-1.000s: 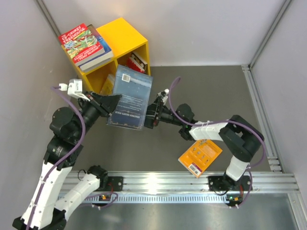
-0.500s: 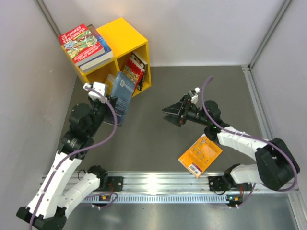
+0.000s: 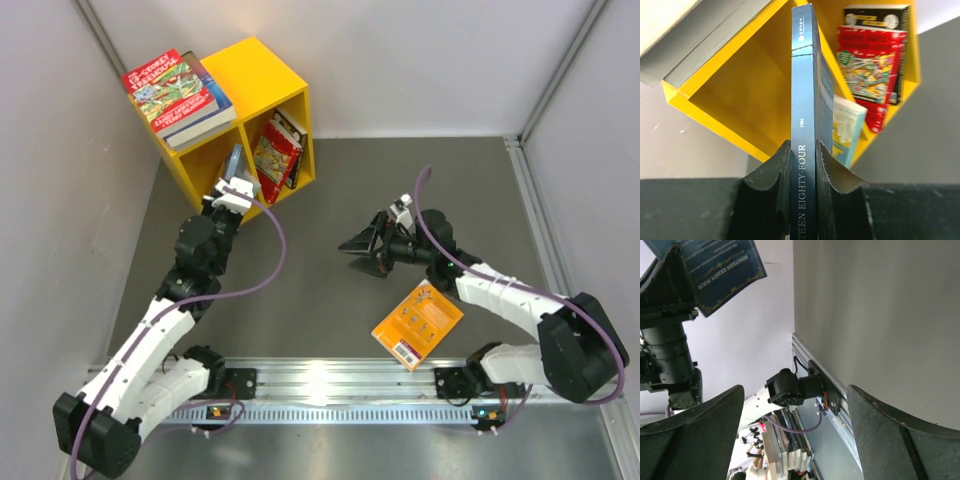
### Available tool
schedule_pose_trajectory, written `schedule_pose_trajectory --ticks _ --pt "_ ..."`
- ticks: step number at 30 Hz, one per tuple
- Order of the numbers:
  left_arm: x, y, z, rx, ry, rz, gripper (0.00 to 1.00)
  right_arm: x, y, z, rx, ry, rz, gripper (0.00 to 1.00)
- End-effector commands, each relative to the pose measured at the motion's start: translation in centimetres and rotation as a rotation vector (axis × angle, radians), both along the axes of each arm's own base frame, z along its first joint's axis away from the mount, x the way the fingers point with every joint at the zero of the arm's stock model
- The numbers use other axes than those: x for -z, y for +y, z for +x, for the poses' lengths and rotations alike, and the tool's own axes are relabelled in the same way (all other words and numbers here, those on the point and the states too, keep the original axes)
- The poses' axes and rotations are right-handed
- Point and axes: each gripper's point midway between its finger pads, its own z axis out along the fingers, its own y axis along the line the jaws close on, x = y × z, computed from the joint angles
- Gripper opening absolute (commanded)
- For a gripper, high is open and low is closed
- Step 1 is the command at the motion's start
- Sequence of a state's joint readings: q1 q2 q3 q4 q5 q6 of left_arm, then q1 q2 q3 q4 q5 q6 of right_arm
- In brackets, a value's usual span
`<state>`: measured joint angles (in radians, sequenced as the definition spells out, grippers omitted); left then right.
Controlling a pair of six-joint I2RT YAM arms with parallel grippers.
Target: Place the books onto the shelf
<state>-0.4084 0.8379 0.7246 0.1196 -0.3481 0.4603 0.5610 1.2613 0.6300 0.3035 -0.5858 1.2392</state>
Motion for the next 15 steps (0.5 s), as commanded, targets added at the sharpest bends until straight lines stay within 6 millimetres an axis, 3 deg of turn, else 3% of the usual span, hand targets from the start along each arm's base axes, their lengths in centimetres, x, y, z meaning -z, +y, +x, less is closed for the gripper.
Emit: schedule_pose_trajectory --ticks 1,3,5,6,15 --pt "-7.3 1.7 0.0 -0.095 -0.313 -0.057 0.00 -2.1 0.4 0.4 -0.027 -0.066 0.004 0.83" --pt "-6.6 1.8 0.3 -0.109 -0.324 -0.058 0.00 -1.8 0.4 0.4 -0.036 -0.056 -0.008 0.83" --pt "-7.1 1.9 0.5 -0.123 -0.371 -0.070 0.00 -1.5 0.6 0.4 -0.047 -0.042 -0.021 0.83" --pt "-6.0 1.7 1.1 -0.123 -0.353 -0.055 0.00 -1.3 0.7 0.6 -0.051 -0.038 -0.028 0.83" --pt "-6.4 1.3 3.9 -0.187 -0.482 -0.019 0.00 -0.7 1.3 1.1 -0.084 -0.006 -0.060 0.83"
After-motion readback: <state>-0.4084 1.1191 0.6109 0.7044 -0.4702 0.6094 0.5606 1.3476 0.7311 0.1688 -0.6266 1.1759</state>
